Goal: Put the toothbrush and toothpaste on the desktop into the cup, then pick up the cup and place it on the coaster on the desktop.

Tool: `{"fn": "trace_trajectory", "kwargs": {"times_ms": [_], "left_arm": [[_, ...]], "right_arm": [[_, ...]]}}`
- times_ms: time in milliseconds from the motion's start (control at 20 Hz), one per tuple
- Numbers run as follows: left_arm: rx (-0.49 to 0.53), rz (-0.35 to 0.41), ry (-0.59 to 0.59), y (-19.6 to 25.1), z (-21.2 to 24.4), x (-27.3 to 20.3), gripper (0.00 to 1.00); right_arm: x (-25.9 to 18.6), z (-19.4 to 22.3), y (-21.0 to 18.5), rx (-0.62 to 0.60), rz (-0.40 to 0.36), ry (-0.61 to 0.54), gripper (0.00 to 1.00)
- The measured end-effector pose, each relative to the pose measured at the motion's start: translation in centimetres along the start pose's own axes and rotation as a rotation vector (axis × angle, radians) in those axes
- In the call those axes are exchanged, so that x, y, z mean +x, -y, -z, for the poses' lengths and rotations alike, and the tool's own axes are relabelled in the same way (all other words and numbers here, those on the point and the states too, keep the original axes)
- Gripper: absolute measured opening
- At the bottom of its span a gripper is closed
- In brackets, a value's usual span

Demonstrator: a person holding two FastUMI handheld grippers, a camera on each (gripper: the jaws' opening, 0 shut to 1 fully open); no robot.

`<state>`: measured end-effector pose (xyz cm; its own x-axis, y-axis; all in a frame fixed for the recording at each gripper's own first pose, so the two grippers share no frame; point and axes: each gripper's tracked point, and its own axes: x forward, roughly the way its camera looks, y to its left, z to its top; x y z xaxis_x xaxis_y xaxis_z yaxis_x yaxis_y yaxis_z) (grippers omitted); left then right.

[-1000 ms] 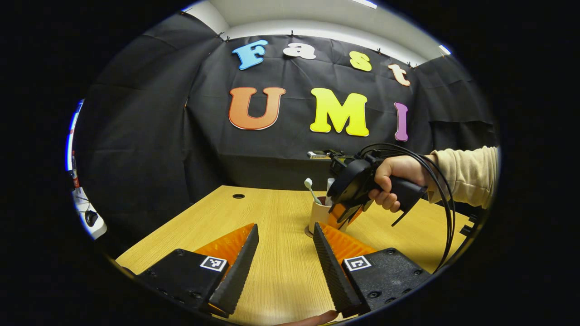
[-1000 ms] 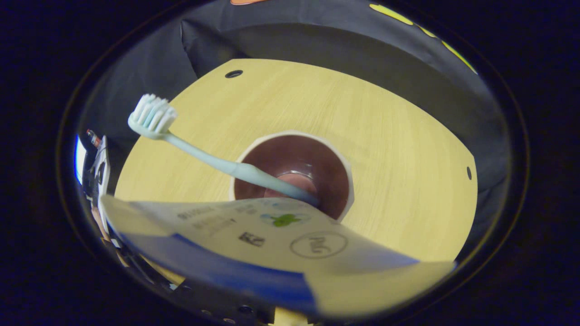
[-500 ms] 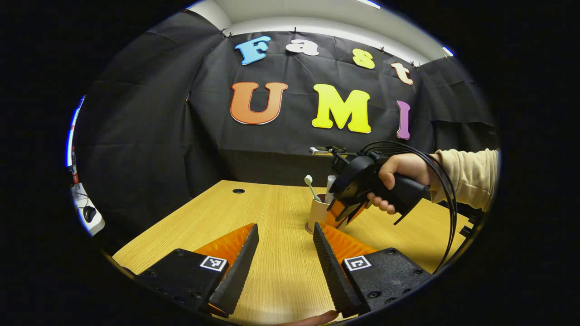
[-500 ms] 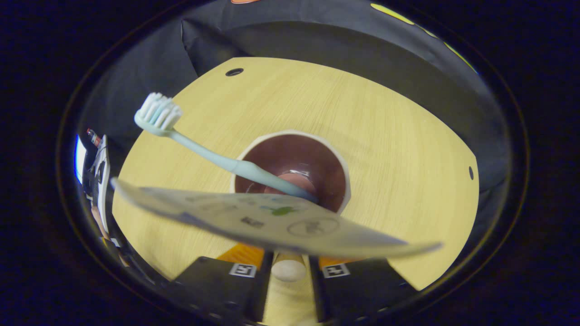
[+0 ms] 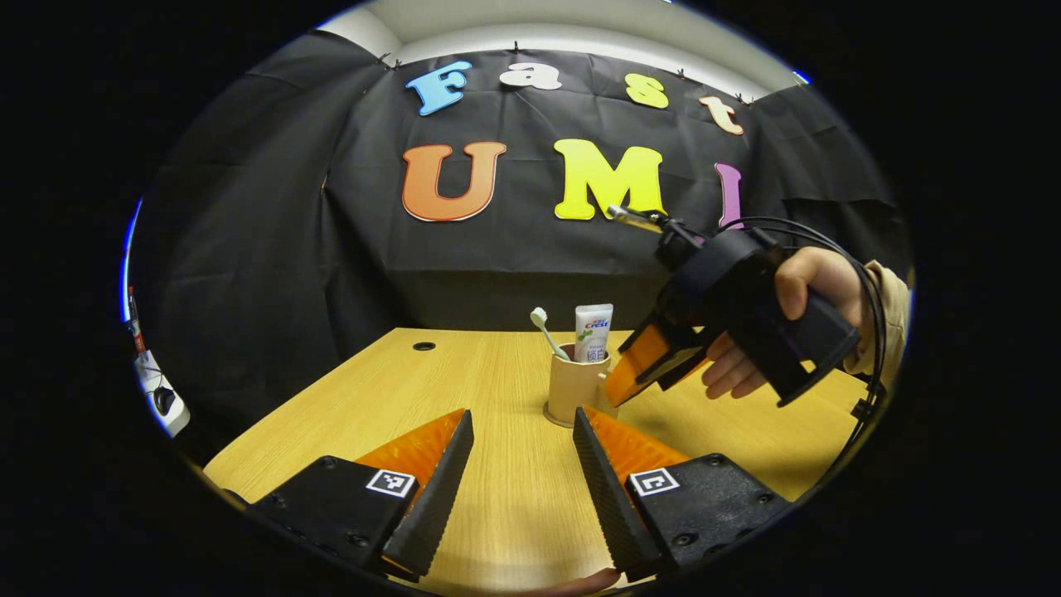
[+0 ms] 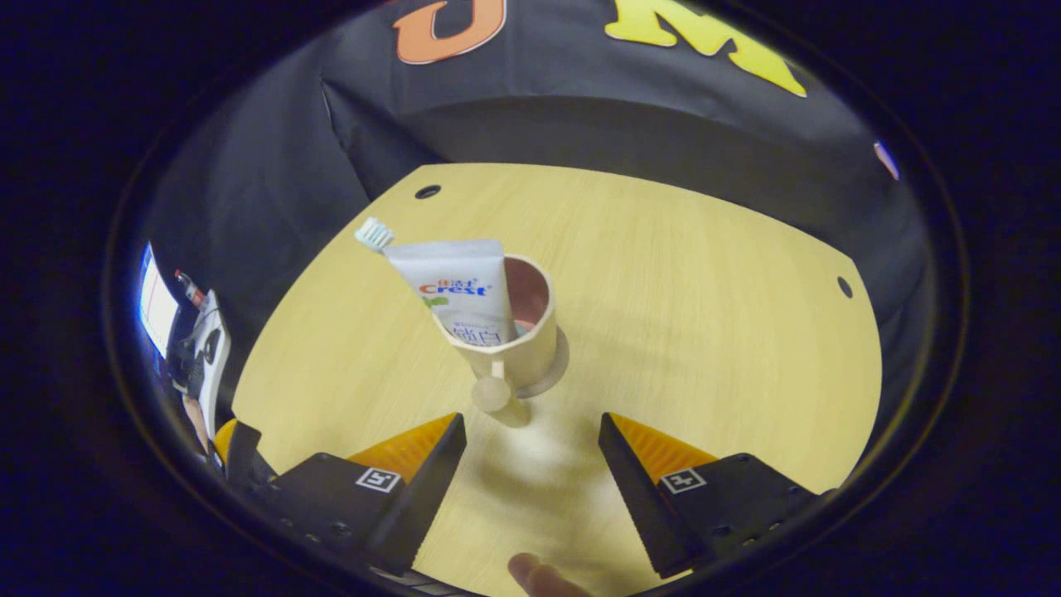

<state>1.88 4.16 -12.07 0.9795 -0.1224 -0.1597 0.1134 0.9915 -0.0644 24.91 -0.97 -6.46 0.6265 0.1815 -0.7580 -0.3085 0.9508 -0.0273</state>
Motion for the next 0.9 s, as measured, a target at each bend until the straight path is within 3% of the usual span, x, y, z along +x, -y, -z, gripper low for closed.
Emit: {"fn": "trace_trajectory", "kwargs": {"times_ms": [300,600,900], "left_arm": [[0.016,-0.016,-0.009,2.5,-0.6,0.6,0.79],[-0.001,-0.017,0.045,5.6,-3.9,-1.2,0.79],[-0.029,0.019,0.093,9.1,-5.7,-5.1,0.78]], "right_arm": [[-7.7,-0.1,5.5,-0.012,0.107,0.289,0.96],[-15.6,2.6,9.0,-0.042,0.239,0.565,0.96],[-21.0,8.3,9.0,-0.023,0.285,0.700,0.96]]}}
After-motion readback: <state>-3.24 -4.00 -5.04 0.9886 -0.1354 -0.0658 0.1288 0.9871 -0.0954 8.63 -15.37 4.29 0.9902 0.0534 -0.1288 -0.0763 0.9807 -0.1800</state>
